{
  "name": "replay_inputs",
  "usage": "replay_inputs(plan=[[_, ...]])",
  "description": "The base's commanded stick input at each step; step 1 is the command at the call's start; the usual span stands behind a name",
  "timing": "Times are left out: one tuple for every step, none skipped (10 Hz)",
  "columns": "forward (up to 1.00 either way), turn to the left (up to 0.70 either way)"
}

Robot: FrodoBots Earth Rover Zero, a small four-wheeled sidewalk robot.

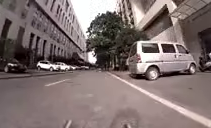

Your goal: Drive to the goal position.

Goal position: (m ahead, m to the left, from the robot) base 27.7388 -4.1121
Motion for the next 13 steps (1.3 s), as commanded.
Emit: replay_inputs(plan=[[0.70,-0.03],[0.70,-0.01],[0.70,0.00],[0.70,0.00],[0.70,-0.01],[0.70,-0.03],[0.70,0.00],[0.70,0.00],[0.70,0.00],[0.70,-0.05],[0.70,-0.03],[0.70,-0.01],[0.70,-0.01]])
